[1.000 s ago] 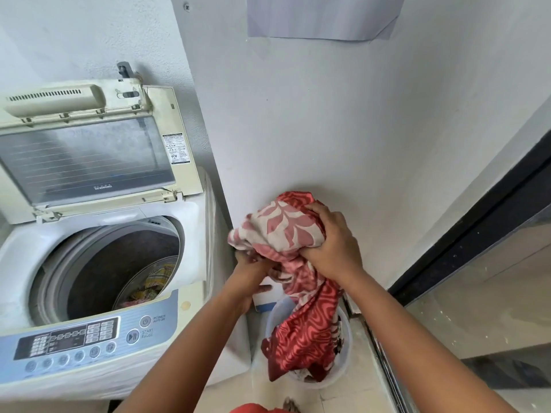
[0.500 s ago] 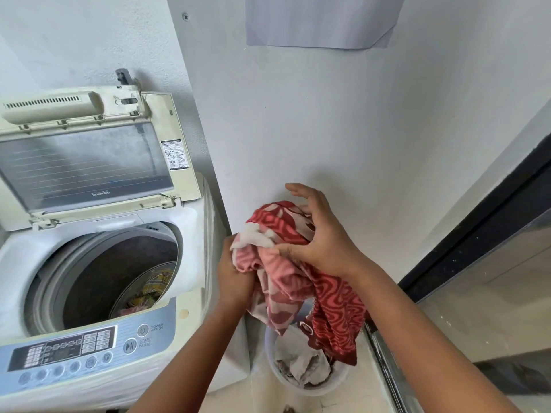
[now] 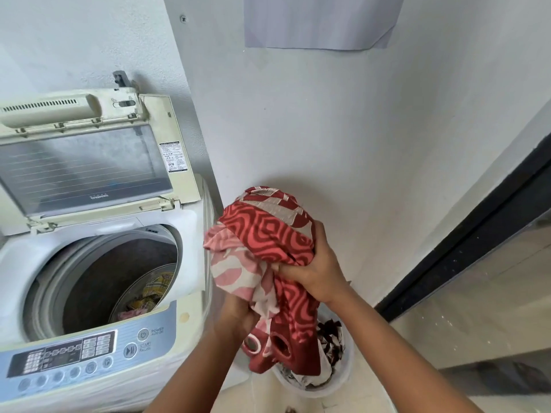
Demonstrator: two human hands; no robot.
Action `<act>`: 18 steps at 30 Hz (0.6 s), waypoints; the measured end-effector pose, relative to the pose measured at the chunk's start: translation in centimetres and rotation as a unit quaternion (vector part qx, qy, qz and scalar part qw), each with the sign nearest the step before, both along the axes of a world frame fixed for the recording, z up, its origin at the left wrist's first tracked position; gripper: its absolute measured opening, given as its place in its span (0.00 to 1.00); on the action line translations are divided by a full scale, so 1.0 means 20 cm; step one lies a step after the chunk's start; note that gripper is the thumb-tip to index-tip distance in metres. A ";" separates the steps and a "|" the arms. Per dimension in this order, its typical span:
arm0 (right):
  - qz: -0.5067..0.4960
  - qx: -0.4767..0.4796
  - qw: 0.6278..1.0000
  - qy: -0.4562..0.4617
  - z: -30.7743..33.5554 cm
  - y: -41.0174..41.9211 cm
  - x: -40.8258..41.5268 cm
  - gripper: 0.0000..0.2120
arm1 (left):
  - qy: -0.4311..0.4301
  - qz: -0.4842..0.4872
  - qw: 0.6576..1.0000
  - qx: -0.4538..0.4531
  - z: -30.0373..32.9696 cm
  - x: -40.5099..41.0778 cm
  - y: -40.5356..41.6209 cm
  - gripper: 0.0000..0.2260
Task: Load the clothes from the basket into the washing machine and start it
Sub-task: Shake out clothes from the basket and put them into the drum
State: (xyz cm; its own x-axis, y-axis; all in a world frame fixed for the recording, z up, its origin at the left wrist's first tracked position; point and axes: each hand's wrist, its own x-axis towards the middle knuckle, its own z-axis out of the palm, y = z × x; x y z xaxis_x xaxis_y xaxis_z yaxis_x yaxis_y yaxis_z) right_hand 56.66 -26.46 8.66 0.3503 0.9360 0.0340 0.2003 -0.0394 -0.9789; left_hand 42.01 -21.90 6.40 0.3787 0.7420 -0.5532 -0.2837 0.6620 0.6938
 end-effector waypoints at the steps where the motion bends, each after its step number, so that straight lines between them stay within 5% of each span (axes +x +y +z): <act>1: -0.027 0.005 1.000 0.005 0.01 0.00 0.00 0.39 | 0.000 -0.020 1.000 -0.019 -0.02 0.01 0.00 0.14; 4: -0.085 -0.028 0.996 -0.028 0.06 0.02 0.06 0.31 | 0.047 -0.139 0.989 0.013 -0.10 -0.02 0.01 0.13; 6: -0.082 -0.074 0.991 -0.079 0.09 0.03 0.13 0.29 | 0.159 -0.175 0.967 0.094 -0.15 -0.07 0.03 0.30; 8: -0.041 -0.135 0.977 -0.160 0.12 0.02 0.21 0.30 | 0.263 -0.177 0.915 0.248 -0.19 -0.13 0.09 0.58; 9: -0.010 -0.162 0.967 -0.197 0.13 0.02 0.24 0.30 | 0.299 -0.174 0.879 0.328 -0.18 -0.15 0.11 0.63; 13: 0.077 -0.191 0.947 -0.248 0.15 0.02 0.25 0.35 | 0.275 -0.274 0.754 0.530 -0.13 -0.13 0.18 0.60; 15: 0.108 -0.175 0.946 -0.252 0.17 0.03 0.23 0.35 | 0.220 -0.261 0.767 0.543 -0.11 -0.08 0.16 0.57; 18: 0.111 -0.128 0.956 -0.240 0.23 0.04 0.20 0.38 | 0.186 -0.172 0.842 0.476 -0.07 -0.04 0.15 0.46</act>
